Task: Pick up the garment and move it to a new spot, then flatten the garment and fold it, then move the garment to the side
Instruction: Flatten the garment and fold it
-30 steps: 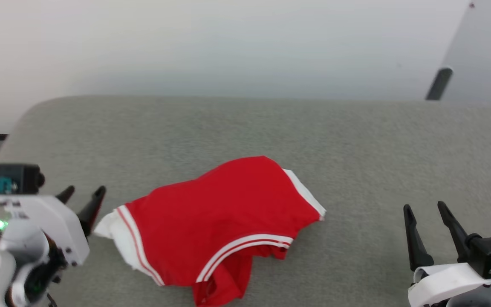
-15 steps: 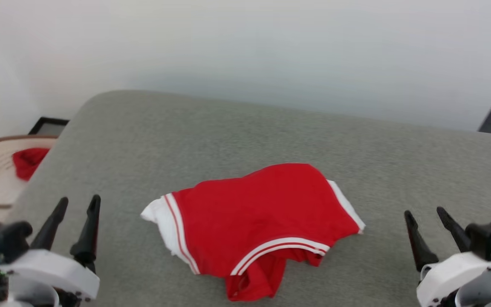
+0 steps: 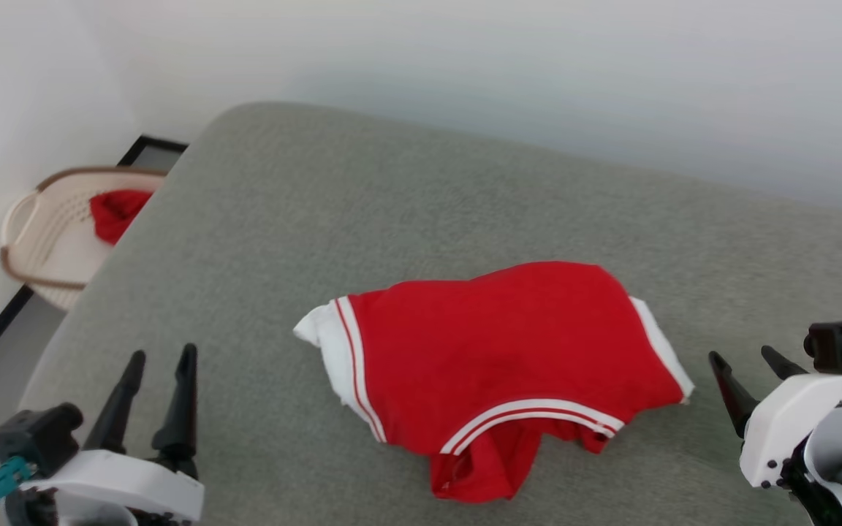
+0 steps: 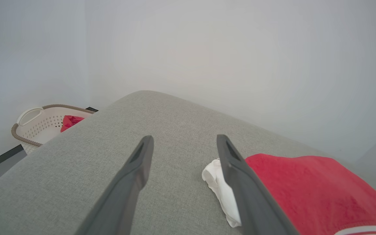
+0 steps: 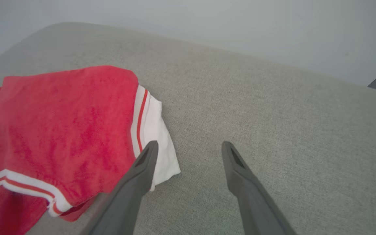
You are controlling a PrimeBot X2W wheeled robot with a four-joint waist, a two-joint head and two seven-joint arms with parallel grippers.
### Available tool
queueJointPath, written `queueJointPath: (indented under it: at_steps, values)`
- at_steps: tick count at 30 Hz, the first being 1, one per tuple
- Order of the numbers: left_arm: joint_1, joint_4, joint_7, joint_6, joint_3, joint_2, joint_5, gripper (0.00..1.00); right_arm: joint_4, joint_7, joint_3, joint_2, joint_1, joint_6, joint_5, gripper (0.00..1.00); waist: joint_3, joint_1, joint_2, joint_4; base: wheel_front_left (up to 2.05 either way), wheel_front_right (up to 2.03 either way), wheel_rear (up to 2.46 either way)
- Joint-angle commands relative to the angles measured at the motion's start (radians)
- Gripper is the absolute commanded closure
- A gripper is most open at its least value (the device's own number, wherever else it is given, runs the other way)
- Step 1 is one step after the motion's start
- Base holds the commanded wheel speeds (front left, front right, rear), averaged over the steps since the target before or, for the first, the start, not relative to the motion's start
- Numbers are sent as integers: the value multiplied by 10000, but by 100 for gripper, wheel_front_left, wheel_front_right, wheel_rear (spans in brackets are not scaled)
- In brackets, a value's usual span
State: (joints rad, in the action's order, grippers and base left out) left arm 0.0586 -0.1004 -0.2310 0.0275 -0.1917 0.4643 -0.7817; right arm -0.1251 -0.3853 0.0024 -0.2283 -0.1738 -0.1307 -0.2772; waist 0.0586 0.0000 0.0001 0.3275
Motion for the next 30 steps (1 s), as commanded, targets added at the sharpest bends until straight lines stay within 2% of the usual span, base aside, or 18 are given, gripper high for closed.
queueJointPath:
  at_steps: [1, 10, 21, 22, 23, 24, 30]
  values:
    - [202, -71, -101, -132, -77, -120, 122, 0, -98, -442, 1, -36, -261, -1, -218, 0, 457, 0, -1, 464, 0, 0, 0]
    - [591, -451, -245, -477, -157, -643, 234, 0, -645, -1969, 196, -310, -715, -1, -363, 0, 984, 0, -1, 940, 0, 0, 0]
    - [710, -719, -321, -770, -27, -977, 299, 0, -1718, -2502, 242, -247, -1121, -1, -228, 0, 1300, 0, -1, 1137, 0, 0, 0]
    - [697, -731, -320, -797, 5, -999, 303, 0, -1842, -2541, 285, -266, -1158, 1, -210, 53, 1326, 0, -1, 1119, 0, 0, 0]
    - [693, -756, -323, -807, 27, -1034, 304, 0, -1970, -2551, 288, -263, -1213, 1, -248, 89, 1338, 0, -1, 1103, 0, 0, 0]
    - [693, -766, -327, -839, 50, -1061, 294, 0, -2075, -2574, 281, -259, -1246, 2, -306, 100, 1346, 0, -1, 1081, 0, 0, 0]
    - [656, -830, -340, -902, 242, -1068, 369, 0, -2125, -2460, 309, -389, -1621, 4, -574, 100, 1321, 0, -1, 820, 0, 0, 0]
